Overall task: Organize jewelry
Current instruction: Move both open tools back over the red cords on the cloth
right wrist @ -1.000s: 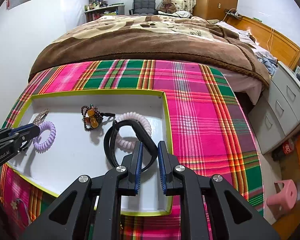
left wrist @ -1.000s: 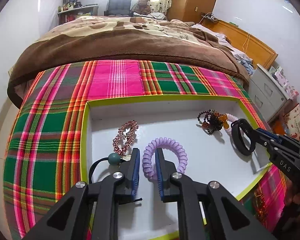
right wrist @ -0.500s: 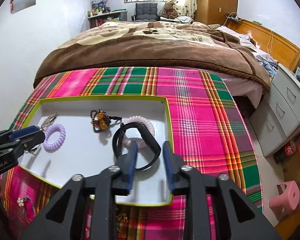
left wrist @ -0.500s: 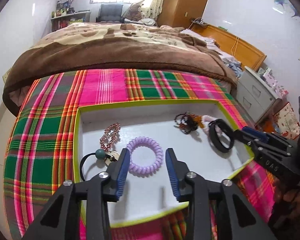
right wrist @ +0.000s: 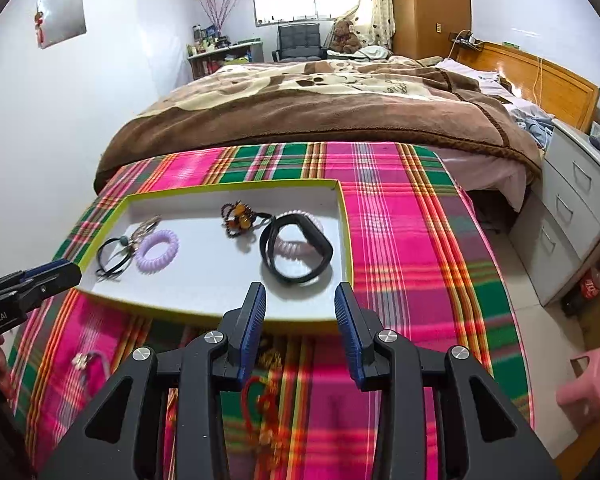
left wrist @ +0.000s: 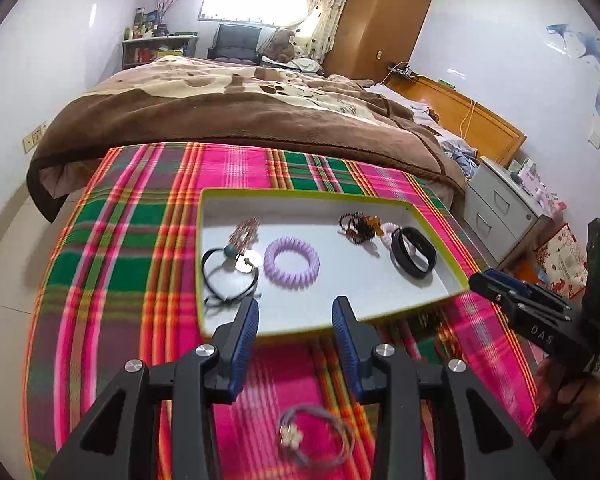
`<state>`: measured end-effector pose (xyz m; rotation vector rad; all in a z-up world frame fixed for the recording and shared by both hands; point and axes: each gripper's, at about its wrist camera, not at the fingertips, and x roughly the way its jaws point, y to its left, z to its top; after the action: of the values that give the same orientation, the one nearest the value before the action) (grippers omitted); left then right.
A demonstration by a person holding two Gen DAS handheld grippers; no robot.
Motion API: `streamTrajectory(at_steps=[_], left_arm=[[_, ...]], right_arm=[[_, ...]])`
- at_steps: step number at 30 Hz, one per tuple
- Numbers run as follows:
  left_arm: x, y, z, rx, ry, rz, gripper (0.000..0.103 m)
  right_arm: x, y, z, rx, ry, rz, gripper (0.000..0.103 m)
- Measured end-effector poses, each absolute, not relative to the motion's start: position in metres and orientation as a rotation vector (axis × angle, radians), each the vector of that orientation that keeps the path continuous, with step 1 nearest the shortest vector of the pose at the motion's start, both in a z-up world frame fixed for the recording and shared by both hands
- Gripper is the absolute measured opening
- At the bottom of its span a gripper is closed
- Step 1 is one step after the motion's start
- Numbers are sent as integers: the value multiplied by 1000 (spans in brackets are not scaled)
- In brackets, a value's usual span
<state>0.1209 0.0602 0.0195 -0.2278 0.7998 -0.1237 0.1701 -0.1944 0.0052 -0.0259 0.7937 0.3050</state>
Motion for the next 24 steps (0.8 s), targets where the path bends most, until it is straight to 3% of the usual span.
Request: streamTrajectory(at_steps=[24], left_arm=[[28,80,-1,-290,784,-87,38]], right_arm=[[113,-201,-32,-14,891,427,39]])
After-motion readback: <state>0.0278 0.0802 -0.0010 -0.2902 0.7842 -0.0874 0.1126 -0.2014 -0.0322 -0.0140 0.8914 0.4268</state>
